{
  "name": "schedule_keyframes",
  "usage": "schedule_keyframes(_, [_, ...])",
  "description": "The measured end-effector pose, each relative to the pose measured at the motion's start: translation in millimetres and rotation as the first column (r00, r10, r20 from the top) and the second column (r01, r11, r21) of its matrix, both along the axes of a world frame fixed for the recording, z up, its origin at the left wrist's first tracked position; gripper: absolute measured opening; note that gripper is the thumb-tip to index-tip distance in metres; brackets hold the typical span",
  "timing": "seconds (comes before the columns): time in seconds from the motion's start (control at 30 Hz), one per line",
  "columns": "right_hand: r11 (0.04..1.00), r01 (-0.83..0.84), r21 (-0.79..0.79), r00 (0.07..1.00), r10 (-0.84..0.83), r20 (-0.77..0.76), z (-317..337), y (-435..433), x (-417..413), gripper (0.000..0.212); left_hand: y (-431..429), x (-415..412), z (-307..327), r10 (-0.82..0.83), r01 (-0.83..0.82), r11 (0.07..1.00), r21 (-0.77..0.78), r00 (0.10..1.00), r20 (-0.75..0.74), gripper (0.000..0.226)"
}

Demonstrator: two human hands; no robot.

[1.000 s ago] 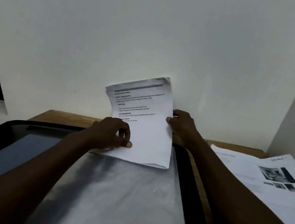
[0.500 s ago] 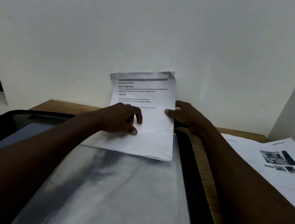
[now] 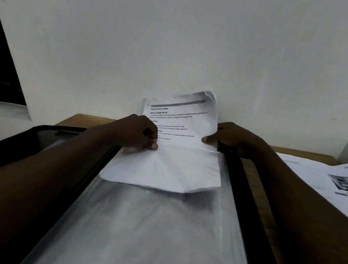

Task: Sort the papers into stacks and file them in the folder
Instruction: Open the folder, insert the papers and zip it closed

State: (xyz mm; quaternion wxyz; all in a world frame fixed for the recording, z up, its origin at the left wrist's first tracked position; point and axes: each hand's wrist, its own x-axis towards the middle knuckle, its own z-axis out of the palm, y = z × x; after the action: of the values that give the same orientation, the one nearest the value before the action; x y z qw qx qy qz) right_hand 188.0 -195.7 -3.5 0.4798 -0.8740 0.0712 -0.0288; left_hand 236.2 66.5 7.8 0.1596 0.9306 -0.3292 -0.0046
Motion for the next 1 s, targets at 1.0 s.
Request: schedule_keyframes(1.0, [0.977,-0.145,-0.154,0.963,0.104,-0.250,36,-4,-14,0.049,-62,-22,-2,-0.059,0.076,0.992,-0.100,0.985,0.164,0.027])
